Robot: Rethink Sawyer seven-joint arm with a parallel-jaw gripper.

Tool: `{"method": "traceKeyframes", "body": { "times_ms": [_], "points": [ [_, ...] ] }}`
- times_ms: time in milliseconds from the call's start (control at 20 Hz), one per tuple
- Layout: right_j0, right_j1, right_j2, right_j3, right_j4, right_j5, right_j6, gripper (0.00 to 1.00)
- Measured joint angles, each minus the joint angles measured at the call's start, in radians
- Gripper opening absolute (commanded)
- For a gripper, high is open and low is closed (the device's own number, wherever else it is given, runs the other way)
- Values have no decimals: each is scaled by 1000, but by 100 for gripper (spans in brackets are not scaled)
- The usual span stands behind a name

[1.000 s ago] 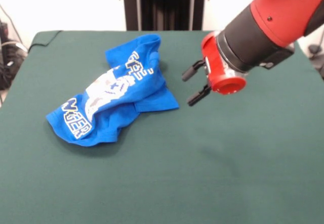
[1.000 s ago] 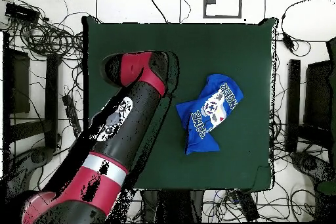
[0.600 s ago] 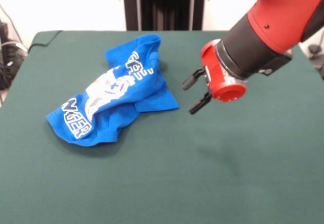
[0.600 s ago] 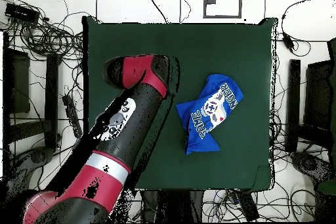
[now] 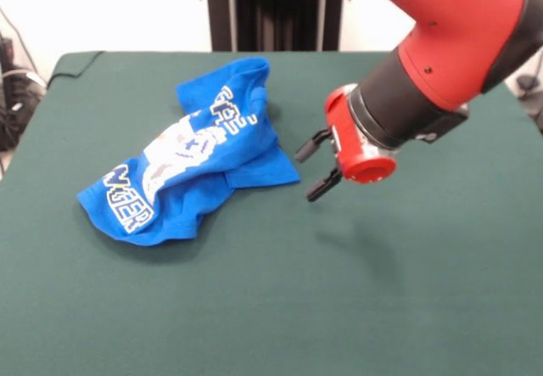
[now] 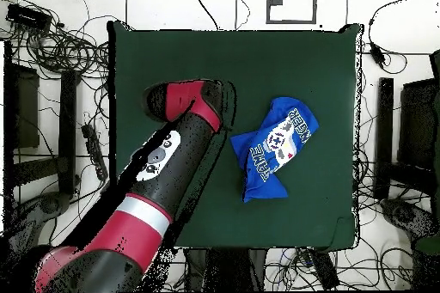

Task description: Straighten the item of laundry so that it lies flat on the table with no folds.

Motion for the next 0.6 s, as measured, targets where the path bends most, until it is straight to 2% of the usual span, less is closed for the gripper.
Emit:
{"method": "traceKeyframes", "body": {
  "times_ms": [600],
  "points": [
    [34, -10, 0, 107, 0, -28, 0, 100]
  ]
}}
